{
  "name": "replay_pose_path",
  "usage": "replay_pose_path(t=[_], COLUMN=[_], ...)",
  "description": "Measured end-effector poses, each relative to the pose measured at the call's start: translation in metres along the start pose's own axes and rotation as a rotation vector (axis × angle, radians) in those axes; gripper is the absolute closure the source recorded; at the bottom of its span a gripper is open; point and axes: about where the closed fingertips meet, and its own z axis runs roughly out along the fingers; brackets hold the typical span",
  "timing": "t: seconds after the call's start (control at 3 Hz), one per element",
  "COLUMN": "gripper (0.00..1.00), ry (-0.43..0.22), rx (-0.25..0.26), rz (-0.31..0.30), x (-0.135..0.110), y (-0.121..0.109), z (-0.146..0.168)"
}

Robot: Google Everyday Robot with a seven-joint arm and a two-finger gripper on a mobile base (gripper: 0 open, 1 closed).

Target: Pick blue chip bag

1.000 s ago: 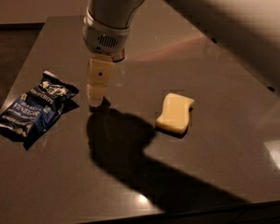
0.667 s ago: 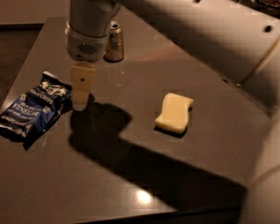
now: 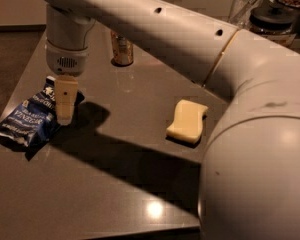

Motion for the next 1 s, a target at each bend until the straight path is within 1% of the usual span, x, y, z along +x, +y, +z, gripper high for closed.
replay_pose_path(t=[0.33, 0.67, 1.0], gripper=[0.00, 0.16, 0.41], ry=[0.023, 0.037, 0.032], rx=[-0.032, -0.051, -0.054], rz=[0.000, 0.008, 0.010], x=[-0.012, -0.015, -0.018], y=[-0.003, -0.006, -0.006], z=[0.022, 0.036, 0.036])
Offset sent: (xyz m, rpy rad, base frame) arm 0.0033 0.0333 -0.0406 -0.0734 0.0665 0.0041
